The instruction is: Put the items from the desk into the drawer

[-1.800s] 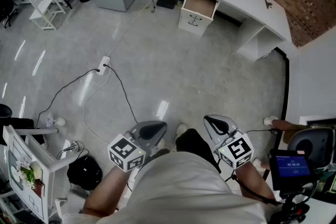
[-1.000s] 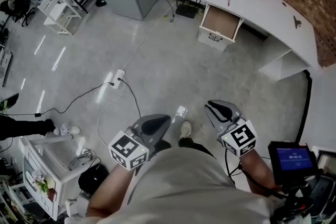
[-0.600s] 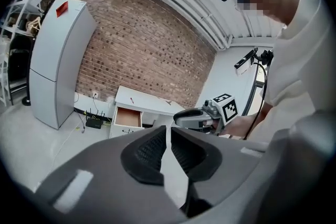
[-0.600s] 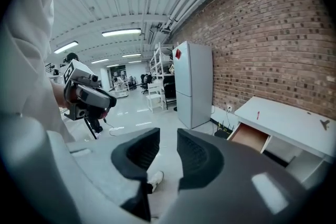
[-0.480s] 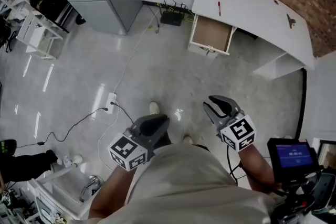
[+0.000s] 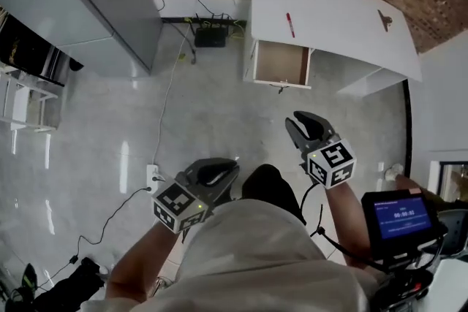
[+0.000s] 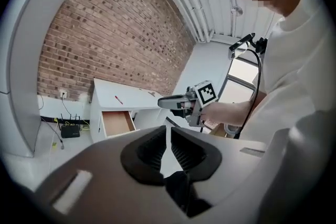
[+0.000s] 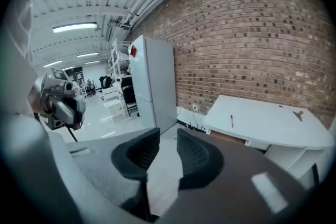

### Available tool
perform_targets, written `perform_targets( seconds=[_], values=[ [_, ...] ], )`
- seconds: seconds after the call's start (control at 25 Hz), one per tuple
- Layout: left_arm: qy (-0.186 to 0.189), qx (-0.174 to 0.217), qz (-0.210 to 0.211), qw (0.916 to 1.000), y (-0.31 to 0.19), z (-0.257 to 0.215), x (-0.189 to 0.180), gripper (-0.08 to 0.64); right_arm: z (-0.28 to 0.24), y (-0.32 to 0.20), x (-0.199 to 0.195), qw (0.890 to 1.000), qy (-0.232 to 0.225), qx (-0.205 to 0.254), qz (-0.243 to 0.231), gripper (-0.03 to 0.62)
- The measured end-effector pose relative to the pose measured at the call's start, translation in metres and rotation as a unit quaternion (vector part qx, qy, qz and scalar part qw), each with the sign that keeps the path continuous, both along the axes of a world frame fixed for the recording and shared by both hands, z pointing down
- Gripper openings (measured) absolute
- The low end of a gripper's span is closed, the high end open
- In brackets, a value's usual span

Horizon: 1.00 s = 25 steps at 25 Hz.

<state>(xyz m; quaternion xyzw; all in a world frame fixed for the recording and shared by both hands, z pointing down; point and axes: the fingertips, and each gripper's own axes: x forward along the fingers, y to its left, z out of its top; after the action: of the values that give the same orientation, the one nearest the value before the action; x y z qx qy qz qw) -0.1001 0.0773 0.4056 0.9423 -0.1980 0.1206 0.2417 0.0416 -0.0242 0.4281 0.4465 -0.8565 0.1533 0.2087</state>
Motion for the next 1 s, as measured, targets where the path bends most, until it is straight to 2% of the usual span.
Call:
perform_targets(
  seconds=[0.12,0.28,0.6,0.84,1.0],
  values=[
    [0.01,-0.007,0.002,0.9999,-0.031,0.008,-0.002,0.035,0.013,-0.047,0.013,0.999,0.012,-0.006,0.029,0.106],
    [0.028,-0.012,-0.024,0.9992,-0.039,-0.001,0.003,0.035,0.02,-0.08,0.039,0.999,0.035,-0.005,0.042,0.1],
    [-0.011,-0.024,-0.071,0.9971,-0.18,0.007,0.035,0.035,0.098,-0.289,0.111,0.995,0.027,-0.071,0.067,0.1],
    [-0.015,-0.021,-0.1,0.9946,-0.19,-0.006,0.052,0.035,0.128,-0.338,0.144,0.991,0.038,-0.1,0.085,0.1],
    [-0.034,-0.042,-0.118,0.9916,-0.254,0.011,0.065,0.035,0.187,-0.421,0.162,0.985,0.05,-0.144,0.083,0.1]
  ],
)
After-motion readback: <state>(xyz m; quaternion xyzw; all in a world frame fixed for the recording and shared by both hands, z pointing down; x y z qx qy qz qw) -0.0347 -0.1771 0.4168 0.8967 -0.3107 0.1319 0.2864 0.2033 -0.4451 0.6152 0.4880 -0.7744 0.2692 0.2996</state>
